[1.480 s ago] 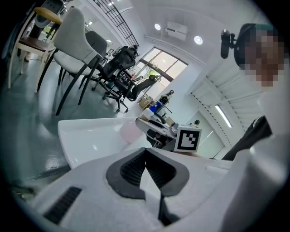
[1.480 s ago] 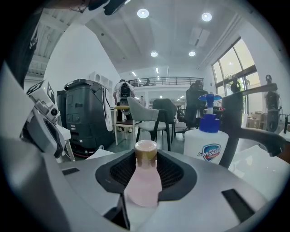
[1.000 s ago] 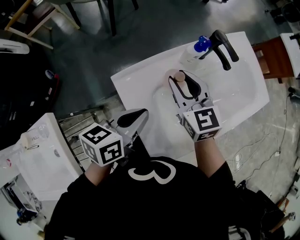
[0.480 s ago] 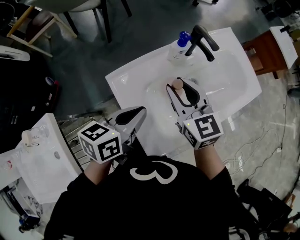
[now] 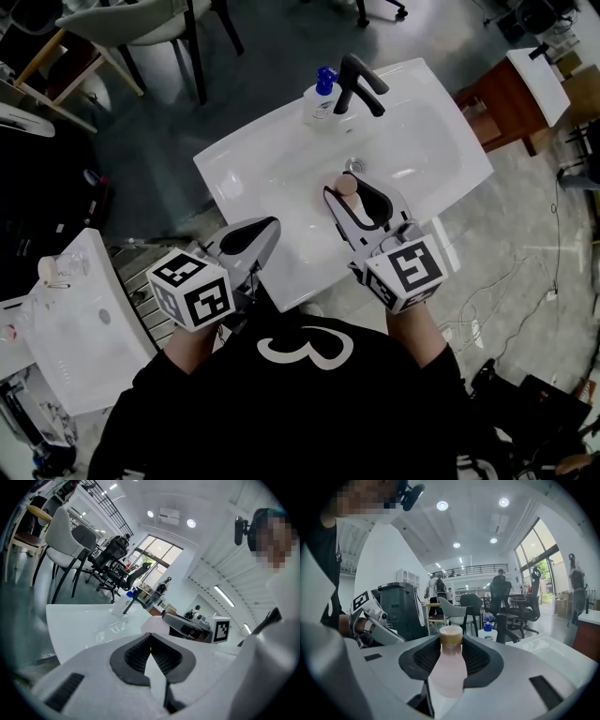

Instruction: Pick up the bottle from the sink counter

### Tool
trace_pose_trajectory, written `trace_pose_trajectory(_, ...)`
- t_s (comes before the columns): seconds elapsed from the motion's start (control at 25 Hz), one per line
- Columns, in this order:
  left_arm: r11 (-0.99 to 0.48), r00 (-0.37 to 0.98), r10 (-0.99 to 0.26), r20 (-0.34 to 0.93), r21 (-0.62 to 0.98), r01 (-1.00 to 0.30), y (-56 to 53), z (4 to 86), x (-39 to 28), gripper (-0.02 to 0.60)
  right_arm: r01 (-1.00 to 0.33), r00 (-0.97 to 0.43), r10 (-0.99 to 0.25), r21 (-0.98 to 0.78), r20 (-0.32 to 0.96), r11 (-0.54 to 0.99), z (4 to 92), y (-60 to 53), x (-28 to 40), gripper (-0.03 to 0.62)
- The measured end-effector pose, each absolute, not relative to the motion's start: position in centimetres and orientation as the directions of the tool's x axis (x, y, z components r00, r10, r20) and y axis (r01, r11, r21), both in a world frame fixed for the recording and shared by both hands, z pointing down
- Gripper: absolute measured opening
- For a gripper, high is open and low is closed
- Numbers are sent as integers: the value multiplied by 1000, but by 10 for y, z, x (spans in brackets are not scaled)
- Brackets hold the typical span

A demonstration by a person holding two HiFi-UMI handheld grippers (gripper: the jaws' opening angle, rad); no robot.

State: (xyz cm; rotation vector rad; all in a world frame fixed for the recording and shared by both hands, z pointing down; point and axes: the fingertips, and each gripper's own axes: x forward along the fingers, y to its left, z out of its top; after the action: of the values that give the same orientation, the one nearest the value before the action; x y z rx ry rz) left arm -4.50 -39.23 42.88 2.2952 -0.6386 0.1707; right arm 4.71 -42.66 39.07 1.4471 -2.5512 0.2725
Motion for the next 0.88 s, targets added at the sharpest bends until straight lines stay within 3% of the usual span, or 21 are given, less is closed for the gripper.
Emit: trace_pose_trajectory(0.88,-669,846,-482,228,528,-523,-299,368,-17,15,-774,-633,-759,-108,152,624,342,-302,73,144)
